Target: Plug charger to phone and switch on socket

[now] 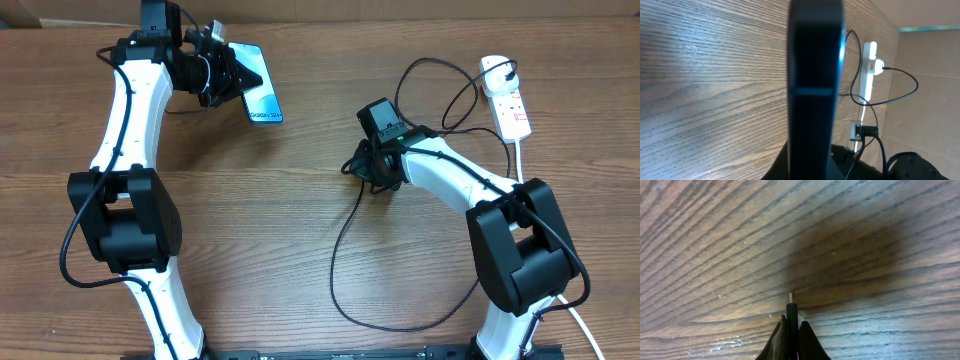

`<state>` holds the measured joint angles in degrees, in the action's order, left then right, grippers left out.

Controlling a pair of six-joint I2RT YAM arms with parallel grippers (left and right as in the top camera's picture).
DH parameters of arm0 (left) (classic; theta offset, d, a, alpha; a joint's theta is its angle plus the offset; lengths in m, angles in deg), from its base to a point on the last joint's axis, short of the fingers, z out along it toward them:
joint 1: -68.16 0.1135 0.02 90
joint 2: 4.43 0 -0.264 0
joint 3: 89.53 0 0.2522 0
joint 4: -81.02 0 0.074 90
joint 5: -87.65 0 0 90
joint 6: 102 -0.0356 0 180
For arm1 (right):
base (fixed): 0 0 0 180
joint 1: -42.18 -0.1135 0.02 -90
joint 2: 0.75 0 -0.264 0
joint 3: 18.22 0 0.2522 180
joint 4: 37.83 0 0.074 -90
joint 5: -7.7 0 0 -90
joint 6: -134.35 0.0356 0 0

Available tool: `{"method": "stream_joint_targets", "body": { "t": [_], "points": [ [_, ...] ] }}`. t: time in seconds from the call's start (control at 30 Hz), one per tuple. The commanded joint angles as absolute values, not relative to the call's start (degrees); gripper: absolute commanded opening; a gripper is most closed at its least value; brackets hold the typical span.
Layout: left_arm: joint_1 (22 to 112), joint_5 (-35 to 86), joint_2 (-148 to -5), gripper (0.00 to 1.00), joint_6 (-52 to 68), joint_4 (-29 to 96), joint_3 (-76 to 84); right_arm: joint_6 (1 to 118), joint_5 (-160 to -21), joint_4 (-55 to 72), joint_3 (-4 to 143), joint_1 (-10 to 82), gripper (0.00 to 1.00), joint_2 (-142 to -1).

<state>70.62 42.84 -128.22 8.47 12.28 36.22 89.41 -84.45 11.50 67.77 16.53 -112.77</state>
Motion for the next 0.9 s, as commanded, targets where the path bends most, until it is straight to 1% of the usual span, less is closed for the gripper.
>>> {"method": "stream_joint_targets", "body": {
  "t": [0.0,0.4,0.77,0.87],
  "points": [
    [70.75,43.51,-127.69,0.04,6.57,12.17,36.79,89.92,-83.95,12.66,67.55,16.36,0.05,-112.82],
    [70.75,43.51,-127.69,0.04,6.59,11.8,36.79,89.92,-90.11,14.45,67.49,16.36,0.05,-113.06],
    [70.75,43.56,-127.69,0.04,6.59,11.73,36.79,89.92,-90.44,16.14,67.49,16.18,0.05,-115.86],
    [70.75,43.56,-127.69,0.04,6.59,11.56,36.79,89.92,-91.31,15.92,67.49,16.18,0.08,-116.23]
  ]
}}
